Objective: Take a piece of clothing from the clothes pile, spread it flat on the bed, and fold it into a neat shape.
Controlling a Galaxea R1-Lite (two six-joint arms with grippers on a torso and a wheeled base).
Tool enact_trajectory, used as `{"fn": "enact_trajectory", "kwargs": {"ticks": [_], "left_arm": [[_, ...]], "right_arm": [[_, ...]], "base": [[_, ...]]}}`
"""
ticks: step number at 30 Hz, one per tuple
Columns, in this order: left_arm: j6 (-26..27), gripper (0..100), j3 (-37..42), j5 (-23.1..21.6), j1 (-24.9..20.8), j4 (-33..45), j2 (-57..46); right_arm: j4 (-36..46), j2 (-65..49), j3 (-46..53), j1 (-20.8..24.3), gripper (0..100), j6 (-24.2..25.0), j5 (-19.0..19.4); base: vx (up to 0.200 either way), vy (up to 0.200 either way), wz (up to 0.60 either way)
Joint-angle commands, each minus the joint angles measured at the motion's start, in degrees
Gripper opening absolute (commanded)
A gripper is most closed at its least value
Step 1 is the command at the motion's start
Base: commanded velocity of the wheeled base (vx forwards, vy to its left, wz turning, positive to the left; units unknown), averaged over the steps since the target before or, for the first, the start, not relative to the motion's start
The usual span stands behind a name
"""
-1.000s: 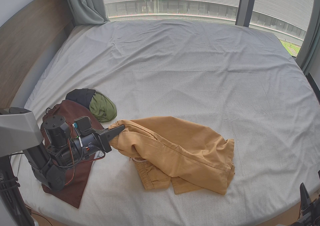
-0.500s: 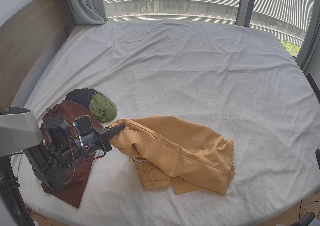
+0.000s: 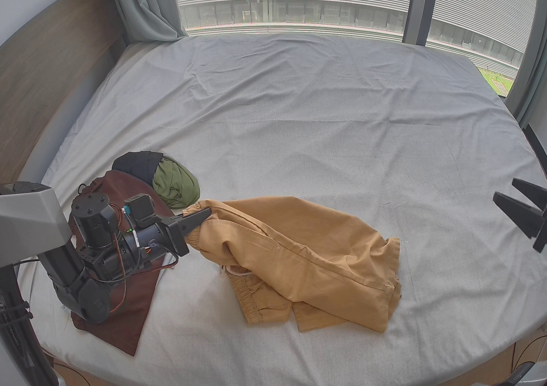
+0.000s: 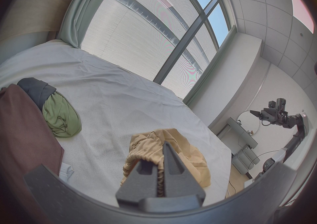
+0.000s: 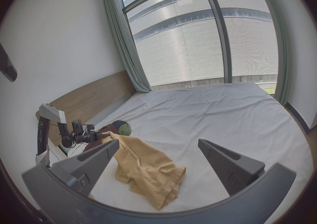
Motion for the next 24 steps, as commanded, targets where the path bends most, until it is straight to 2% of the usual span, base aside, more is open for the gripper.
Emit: {"fn": "enact_trajectory", "kwargs": {"ticks": [1,7,13,17,24], "left_arm": [[0.0,0,0.8,0.0,0.0,-0.1,-0.3],[0.0,0,0.2,0.0,0.3,-0.1,1.1],[0.0,0,0.1,0.0,0.4,-0.1,3.1],[0.0,0,-0.4,0.0,0.5,-0.1,4.0],[0.6,0,-0.7,0.0,0.5,-0.1,4.0]], "right_arm": [[-6.5,11.6,-1.1,2.9,100,0.9,0.9],[-10.5,14.6,-1.4,4.1,100,1.9,0.9],[-10.8,16.9,-1.4,4.3,100,7.2,1.6],[-11.7,20.5,-0.8,4.4,100,7.4,1.7],[-18.6,27.1,1.8,5.1,100,7.4,2.3]], "base": [[0.0,0.0,0.0],[0.0,0.0,0.0],[0.0,0.0,0.0],[0.0,0.0,0.0],[0.0,0.0,0.0]]}}
